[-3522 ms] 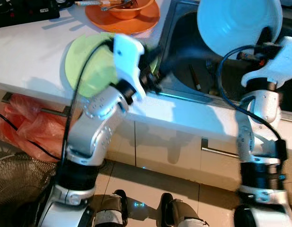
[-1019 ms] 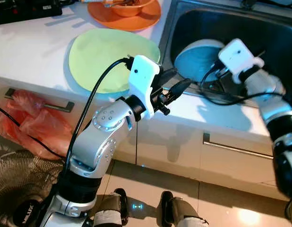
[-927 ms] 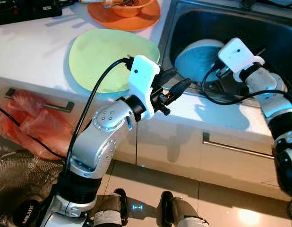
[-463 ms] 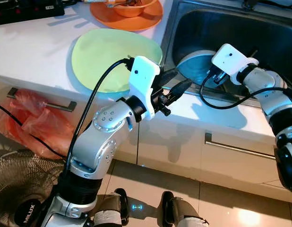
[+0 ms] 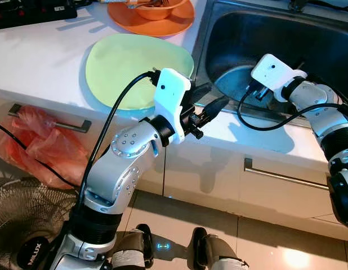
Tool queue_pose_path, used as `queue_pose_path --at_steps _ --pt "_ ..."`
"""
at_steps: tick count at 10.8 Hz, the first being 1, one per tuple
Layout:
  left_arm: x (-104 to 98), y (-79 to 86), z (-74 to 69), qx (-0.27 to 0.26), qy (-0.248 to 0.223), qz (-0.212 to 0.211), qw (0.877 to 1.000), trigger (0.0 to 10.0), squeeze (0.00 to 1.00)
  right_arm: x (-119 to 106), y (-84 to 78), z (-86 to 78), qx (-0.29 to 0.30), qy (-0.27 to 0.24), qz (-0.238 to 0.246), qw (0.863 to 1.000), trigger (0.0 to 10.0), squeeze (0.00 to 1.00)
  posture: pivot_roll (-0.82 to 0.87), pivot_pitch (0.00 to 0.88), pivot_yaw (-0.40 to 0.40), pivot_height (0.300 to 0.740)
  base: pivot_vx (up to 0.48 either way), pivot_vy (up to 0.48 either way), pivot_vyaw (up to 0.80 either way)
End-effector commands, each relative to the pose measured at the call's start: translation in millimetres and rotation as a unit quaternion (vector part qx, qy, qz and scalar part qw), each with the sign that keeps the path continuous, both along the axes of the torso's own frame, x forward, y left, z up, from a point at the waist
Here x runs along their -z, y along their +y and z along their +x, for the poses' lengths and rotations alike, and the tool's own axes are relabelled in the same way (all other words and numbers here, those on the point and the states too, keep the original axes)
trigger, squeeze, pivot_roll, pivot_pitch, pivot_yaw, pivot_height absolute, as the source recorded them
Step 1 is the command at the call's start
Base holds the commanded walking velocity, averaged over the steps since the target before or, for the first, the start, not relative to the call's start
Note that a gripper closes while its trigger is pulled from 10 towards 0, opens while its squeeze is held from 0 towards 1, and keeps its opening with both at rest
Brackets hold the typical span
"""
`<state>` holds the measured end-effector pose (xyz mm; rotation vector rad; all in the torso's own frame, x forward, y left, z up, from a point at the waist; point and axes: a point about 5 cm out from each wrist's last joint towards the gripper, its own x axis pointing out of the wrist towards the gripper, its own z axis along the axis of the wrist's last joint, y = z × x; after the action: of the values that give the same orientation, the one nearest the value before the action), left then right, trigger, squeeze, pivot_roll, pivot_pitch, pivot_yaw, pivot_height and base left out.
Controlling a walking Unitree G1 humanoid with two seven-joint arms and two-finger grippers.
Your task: Kitchen organization
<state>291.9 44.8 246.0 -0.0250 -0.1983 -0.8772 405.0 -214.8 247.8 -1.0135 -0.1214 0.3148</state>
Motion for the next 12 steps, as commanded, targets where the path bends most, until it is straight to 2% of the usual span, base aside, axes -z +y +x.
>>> queue_pose_path --at_steps 1,2,4,5,6,7,8,9,10,11,12 --pt "1 -4.3 -5.5 0.012 -0.002 0.002 1.0 10.0 0.0 -5 -4.9 0.0 0.003 0.002 -0.006 1.0 10.0 0.55 0.12 0.25 -0.048 0.74 0.0 0.0 0.0" --pt "1 -4.2 -5.4 0.011 -0.002 0.002 1.0 10.0 0.0 -3 -3.8 -0.2 0.001 0.003 -0.007 1.0 10.0 0.0 0.12 0.25 -0.048 0.74 0.0 0.0 0.0" --pt "1 -4.0 -5.6 0.011 -0.001 0.002 1.0 10.0 0.0 1 -2.7 -0.7 -0.003 0.01 -0.005 1.0 10.0 0.0 0.12 0.249 -0.046 0.74 0.0 0.0 0.0" --pt "1 -4.1 -5.6 0.01 -0.001 0.002 1.0 10.0 0.0 0 -3.4 -1.0 0.001 -0.003 0.014 1.0 10.0 0.0 0.12 0.25 -0.045 0.74 0.0 0.0 0.0" --pt "1 -4.0 -5.5 0.009 -0.001 0.002 1.0 10.0 0.0 -4 -3.4 -1.4 0.003 -0.024 0.041 0.999 10.0 0.0 0.12 0.251 -0.045 0.74 0.0 0.0 0.0" --pt "1 -2.9 -4.6 0.005 -0.003 0.002 1.0 10.0 0.0 -16 -0.6 -2.6 -0.008 -0.062 0.101 0.993 10.0 0.0 0.13 0.252 -0.044 0.74 0.0 0.0 0.0" --pt "-1 -1.1 -3.3 -0.002 -0.006 -0.004 1.0 10.0 0.0 -36 2.7 -4.7 -0.024 -0.114 0.207 0.971 10.0 0.0 0.12 0.253 -0.041 0.74 0.0 0.0 0.0" --pt "-2 -0.7 -2.6 -0.003 -0.007 -0.005 1.0 10.0 0.0 -52 5.9 -8.1 -0.042 -0.152 0.281 0.947 10.0 0.0 0.12 0.253 -0.038 0.74 0.0 0.0 0.0" --pt "-2 -1.2 -2.1 -0.002 -0.008 -0.005 1.0 10.0 0.0 -74 12.9 -17.3 -0.077 -0.202 0.354 0.91 10.0 0.0 0.11 0.251 -0.035 0.74 0.0 0.0 0.0" --pt "-4 -0.7 -0.6 -0.009 -0.014 -0.012 1.0 10.0 0.0 -86 19.7 -27.2 -0.099 -0.229 0.409 0.878 10.0 0.0 0.1 0.25 -0.034 0.74 0.0 0.0 0.0" --pt "-10 2.7 3.8 -0.032 -0.027 -0.032 0.999 10.0 0.0 -88 27.3 -41.1 -0.115 -0.25 0.44 0.855 10.0 0.0 0.09 0.249 -0.031 0.74 0.0 0.0 0.0"
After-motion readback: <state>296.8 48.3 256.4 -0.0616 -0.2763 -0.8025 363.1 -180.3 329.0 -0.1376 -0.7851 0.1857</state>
